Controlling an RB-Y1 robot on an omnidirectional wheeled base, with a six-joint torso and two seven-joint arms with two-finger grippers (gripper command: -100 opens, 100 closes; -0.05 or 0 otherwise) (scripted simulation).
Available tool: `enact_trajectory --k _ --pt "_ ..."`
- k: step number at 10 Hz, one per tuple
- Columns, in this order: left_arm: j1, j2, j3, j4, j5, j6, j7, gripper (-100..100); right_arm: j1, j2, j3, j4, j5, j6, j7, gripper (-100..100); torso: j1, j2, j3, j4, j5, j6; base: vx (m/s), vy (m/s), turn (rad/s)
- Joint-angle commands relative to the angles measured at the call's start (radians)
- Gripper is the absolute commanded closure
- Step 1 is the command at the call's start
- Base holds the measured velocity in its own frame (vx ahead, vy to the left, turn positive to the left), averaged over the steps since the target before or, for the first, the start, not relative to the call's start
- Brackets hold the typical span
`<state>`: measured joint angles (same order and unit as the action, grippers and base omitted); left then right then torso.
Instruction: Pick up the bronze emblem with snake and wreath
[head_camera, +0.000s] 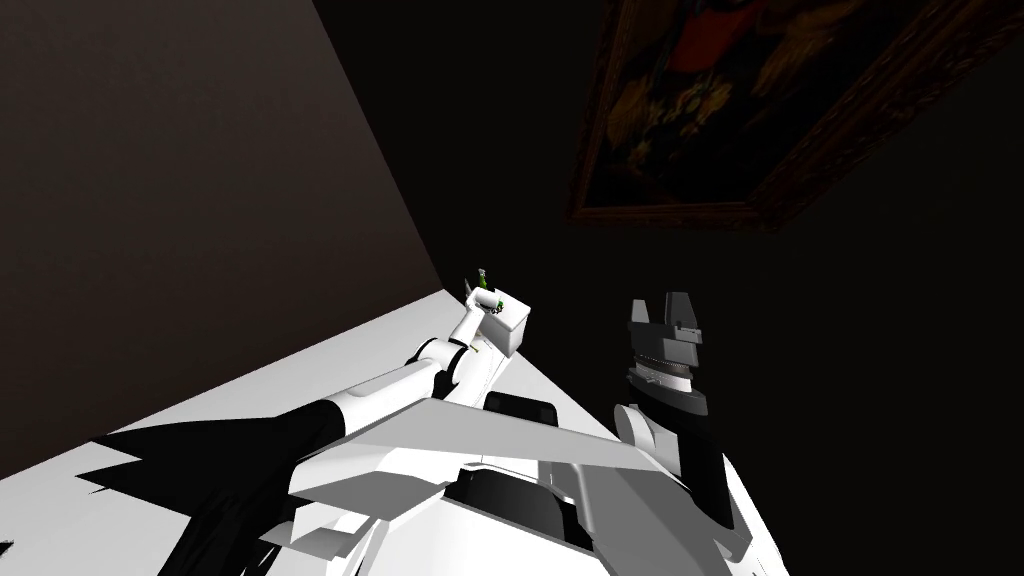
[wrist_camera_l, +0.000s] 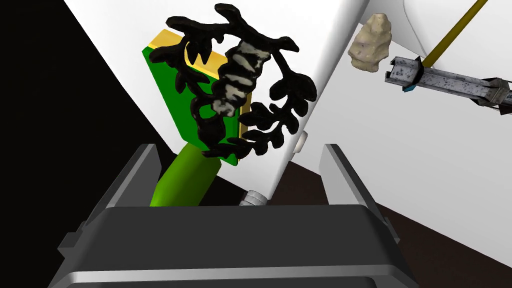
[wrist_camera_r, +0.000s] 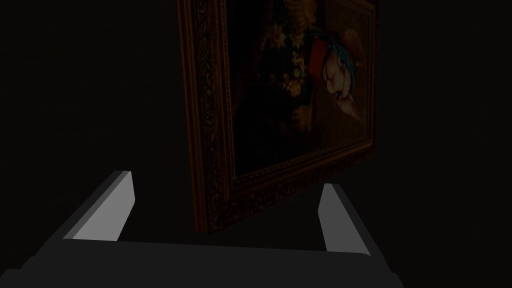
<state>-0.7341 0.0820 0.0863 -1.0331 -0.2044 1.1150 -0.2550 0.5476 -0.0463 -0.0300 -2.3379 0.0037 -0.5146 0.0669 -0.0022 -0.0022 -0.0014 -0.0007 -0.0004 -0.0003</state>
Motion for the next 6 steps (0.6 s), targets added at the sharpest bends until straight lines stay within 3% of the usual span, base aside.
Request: enact_trajectory --k 1,2,6 --pt "0.0 0.0 0.0 0.0 0.0 0.0 0.0 0 0.0 0.0 0.0 0.0 0.0 0.0 0.0 0 0.0 0.0 0.0 0.0 0.0 0.0 0.0 0.0 0.0" --pt "-0.001 0.021 0.015 0.025 -0.001 -0.017 0.013 -100 0.0 0.0 0.0 0.0 0.0 0.0 0.0 0 0.001 0.001 0.001 0.0 0.0 0.0 -0.014 0.005 -0.217" --pt "-0.003 0.063 0.045 0.076 -0.003 -0.051 0.041 -100 0.0 0.0 0.0 0.0 0.0 0.0 0.0 0 0.003 0.005 0.003 0.001 0.001 0.0 -0.029 0.026 -0.179"
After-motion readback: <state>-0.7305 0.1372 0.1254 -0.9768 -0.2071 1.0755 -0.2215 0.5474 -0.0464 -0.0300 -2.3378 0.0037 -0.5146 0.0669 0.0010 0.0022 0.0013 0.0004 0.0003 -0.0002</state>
